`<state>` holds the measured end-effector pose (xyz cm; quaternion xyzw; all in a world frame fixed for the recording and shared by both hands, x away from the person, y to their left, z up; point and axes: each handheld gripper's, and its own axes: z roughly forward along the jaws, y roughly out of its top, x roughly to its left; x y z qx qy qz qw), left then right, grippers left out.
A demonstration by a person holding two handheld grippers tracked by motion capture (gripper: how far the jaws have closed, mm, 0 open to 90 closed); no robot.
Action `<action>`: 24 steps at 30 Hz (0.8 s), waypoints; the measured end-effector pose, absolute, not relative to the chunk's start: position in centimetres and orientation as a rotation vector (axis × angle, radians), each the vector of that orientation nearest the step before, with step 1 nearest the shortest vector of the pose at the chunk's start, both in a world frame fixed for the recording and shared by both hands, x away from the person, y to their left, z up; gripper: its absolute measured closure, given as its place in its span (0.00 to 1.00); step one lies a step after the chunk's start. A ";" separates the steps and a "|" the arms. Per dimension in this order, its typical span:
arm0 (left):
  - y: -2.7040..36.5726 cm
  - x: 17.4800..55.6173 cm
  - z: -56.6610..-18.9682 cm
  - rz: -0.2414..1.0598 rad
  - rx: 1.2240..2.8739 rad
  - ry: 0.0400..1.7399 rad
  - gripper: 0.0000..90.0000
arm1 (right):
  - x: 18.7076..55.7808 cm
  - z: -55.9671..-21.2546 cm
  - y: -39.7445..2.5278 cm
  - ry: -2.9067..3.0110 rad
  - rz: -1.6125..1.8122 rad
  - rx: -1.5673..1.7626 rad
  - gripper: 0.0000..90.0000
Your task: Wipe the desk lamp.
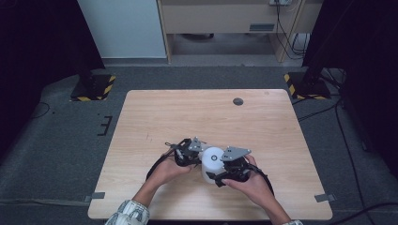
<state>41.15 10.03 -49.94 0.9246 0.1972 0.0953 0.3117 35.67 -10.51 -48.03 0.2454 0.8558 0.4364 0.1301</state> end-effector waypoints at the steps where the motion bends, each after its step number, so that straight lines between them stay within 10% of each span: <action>1: 10.0 41.2 -49.9 0.252 2.439 0.519 0.87 | 35.7 -48.0 -10.5 2.486 1.268 0.713 0.10; 24: 12.9 35.5 -44.0 0.308 2.229 0.550 0.86 | 35.7 -48.0 -10.4 2.482 1.261 0.725 0.10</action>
